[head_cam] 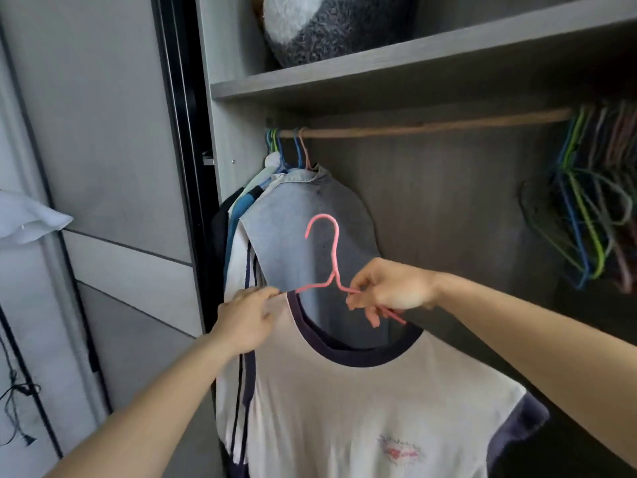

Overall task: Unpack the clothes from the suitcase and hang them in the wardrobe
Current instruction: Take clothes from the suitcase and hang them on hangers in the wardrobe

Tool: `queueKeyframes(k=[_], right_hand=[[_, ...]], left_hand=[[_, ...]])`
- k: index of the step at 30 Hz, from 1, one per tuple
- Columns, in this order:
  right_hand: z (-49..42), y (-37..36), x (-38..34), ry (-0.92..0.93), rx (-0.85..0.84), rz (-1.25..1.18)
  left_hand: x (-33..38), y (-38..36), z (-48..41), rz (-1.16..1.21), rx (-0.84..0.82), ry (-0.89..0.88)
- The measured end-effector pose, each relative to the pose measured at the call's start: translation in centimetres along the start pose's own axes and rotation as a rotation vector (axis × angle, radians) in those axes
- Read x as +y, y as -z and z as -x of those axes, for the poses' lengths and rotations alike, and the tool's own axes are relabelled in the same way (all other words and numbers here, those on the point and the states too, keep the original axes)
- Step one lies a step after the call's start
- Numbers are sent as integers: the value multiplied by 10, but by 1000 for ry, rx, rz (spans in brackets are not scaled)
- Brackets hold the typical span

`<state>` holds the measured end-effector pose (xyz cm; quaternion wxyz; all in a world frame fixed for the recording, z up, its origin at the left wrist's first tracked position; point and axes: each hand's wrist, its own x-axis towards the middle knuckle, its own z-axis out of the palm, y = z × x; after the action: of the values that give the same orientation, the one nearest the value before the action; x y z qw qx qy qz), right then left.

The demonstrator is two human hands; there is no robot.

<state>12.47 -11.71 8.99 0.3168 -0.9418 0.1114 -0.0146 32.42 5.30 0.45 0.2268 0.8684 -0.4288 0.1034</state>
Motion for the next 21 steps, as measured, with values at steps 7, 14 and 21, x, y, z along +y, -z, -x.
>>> queueKeyframes(k=[7, 14, 21], right_hand=[[14, 49, -14, -289, 591, -183], [-47, 87, -23, -197, 874, -653], [-134, 107, -14, 69, 1012, -694]], left_hand=[[35, -6, -23, 159, -64, -68], [57, 7, -64, -97, 35, -80], [43, 32, -145, -136, 155, 97]])
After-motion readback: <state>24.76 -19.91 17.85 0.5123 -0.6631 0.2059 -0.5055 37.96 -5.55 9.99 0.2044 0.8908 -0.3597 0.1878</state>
